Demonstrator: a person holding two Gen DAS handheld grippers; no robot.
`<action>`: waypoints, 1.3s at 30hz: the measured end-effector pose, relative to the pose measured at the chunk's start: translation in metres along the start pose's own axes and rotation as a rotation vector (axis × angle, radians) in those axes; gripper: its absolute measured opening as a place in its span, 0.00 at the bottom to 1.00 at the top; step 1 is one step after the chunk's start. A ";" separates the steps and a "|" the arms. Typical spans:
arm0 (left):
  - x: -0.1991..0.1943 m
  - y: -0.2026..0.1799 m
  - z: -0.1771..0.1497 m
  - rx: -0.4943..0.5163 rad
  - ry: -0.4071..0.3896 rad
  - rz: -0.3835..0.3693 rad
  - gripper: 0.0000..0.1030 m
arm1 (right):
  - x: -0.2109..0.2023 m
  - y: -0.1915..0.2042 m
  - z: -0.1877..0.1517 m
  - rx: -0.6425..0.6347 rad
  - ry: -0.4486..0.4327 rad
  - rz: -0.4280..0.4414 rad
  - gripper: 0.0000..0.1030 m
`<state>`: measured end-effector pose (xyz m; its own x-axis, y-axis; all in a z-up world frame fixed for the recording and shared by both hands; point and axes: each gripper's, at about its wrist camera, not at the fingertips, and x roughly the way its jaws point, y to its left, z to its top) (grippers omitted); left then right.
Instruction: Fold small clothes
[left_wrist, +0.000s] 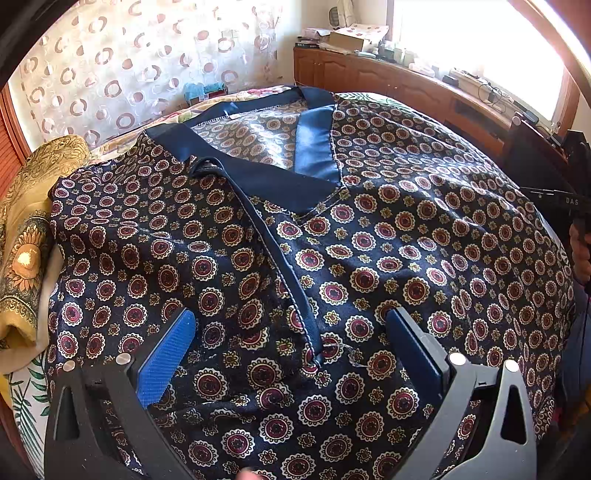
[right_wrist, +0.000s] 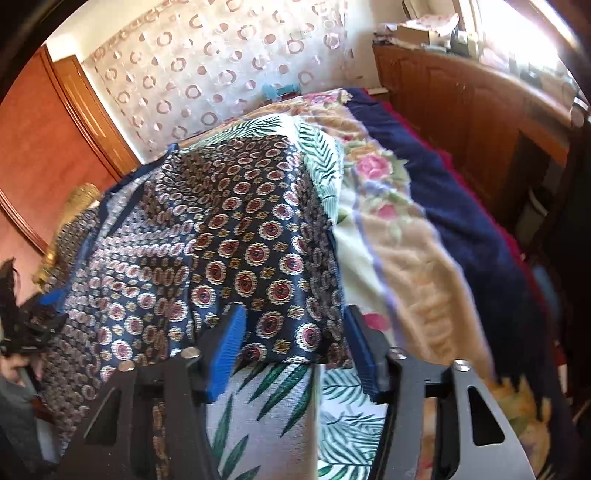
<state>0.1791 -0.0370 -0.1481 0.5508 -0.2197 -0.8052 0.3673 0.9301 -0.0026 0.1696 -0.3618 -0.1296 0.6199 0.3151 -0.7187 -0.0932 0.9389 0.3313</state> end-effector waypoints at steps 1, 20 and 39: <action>0.000 0.000 0.000 0.001 0.000 0.000 1.00 | 0.002 -0.001 0.001 -0.001 0.001 0.014 0.33; -0.056 0.005 0.002 -0.048 -0.206 0.099 1.00 | -0.045 0.110 0.016 -0.465 -0.226 -0.139 0.03; -0.116 -0.032 -0.009 -0.050 -0.349 -0.037 1.00 | -0.060 0.073 0.008 -0.329 -0.185 -0.070 0.47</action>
<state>0.0968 -0.0383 -0.0598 0.7638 -0.3331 -0.5528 0.3595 0.9309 -0.0643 0.1322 -0.3130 -0.0575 0.7608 0.2464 -0.6004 -0.2717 0.9611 0.0500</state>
